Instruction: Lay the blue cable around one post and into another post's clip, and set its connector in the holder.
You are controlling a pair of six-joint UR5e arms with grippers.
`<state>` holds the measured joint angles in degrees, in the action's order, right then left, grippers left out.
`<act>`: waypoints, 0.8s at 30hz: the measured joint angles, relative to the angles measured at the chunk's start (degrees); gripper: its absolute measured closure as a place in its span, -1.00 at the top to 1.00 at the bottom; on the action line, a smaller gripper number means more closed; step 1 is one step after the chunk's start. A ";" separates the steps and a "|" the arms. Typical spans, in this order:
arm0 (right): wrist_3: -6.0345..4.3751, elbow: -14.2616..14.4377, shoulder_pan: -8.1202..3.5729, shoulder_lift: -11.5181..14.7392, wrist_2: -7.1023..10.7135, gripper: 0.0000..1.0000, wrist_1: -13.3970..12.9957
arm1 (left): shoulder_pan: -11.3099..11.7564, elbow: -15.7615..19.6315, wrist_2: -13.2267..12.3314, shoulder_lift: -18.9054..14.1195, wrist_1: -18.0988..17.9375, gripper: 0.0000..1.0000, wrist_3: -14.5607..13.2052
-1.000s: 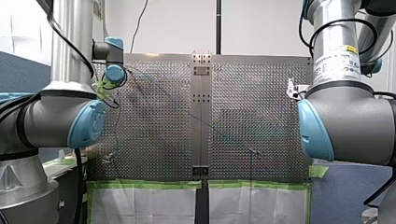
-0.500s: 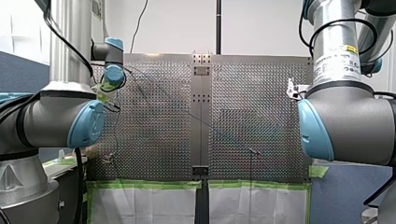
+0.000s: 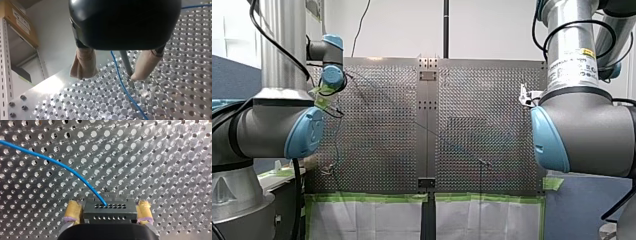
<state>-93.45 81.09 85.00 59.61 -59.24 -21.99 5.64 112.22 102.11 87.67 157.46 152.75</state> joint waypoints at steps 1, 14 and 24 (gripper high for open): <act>0.00 0.00 0.00 0.01 0.00 0.90 0.00 | -0.01 0.32 0.01 -0.13 0.02 0.99 -0.04; -0.02 0.00 -0.04 0.00 0.00 0.90 -0.01 | -0.11 2.98 2.26 -5.70 2.11 0.99 -5.46; -0.06 0.00 -0.05 -0.02 0.00 0.90 0.05 | -0.34 1.13 7.12 -7.10 6.87 0.99 -10.55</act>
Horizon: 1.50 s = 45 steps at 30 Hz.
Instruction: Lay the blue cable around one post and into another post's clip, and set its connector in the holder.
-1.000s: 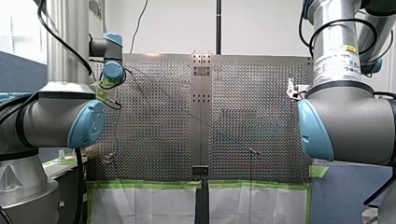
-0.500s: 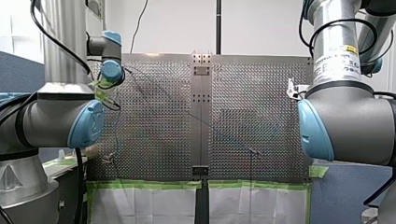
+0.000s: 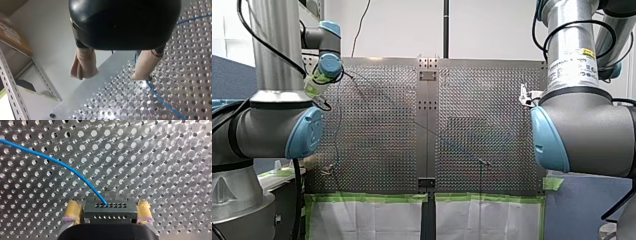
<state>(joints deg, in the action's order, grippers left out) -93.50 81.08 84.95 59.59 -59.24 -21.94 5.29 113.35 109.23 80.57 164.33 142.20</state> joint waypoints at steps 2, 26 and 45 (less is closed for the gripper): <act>0.02 0.00 0.00 0.01 0.00 0.90 0.02 | -0.14 -0.78 0.99 0.39 0.99 0.99 -0.99; 0.06 0.00 -0.47 0.02 0.00 0.90 0.28 | -3.00 -7.25 11.91 -1.23 11.58 0.99 -14.14; 0.06 0.00 -0.34 0.05 0.00 0.90 0.31 | -5.30 -7.38 8.12 -0.85 12.05 0.99 -23.63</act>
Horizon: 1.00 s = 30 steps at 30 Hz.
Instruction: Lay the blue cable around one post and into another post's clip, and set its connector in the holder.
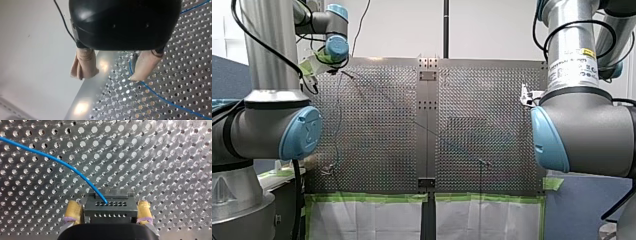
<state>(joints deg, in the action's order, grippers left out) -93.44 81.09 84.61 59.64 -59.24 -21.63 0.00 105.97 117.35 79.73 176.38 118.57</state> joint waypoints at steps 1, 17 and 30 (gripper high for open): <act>0.00 0.00 0.01 -0.01 0.00 0.90 0.00 | -0.07 0.00 -0.28 0.00 -0.13 0.99 -0.56; 0.07 0.00 0.13 -0.04 0.00 0.90 0.00 | -0.55 0.00 -4.41 -0.90 -1.24 0.99 -8.72; 0.09 0.00 0.09 -0.01 -0.01 0.90 0.00 | -0.67 0.00 -5.73 -1.19 -1.71 0.99 -15.12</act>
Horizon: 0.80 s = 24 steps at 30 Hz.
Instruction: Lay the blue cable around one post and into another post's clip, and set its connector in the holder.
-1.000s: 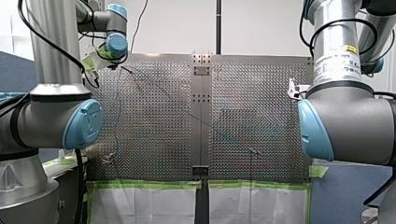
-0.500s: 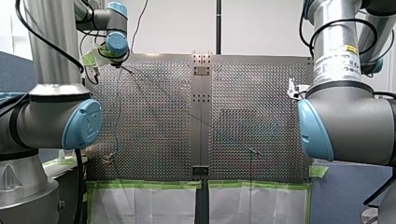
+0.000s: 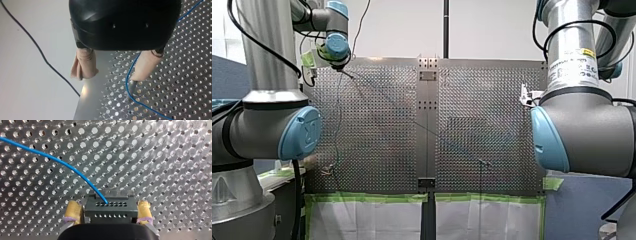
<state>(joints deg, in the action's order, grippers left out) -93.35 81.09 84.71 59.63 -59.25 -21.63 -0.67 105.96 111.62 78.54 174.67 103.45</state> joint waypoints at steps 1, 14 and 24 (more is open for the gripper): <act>0.00 0.00 0.01 0.00 0.00 0.90 0.00 | -0.01 -0.01 -0.16 0.00 -0.03 0.99 -0.60; 0.06 -0.01 0.04 0.01 0.00 0.90 0.06 | -0.02 -0.01 -0.57 -0.09 -0.11 0.99 -7.45; 0.08 -0.01 0.07 0.02 0.00 0.90 0.17 | -0.01 0.01 -0.57 -0.04 -0.10 0.99 -12.67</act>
<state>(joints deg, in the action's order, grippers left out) -93.27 81.08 84.78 59.64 -59.25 -21.46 -0.69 105.97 111.04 78.50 174.56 90.78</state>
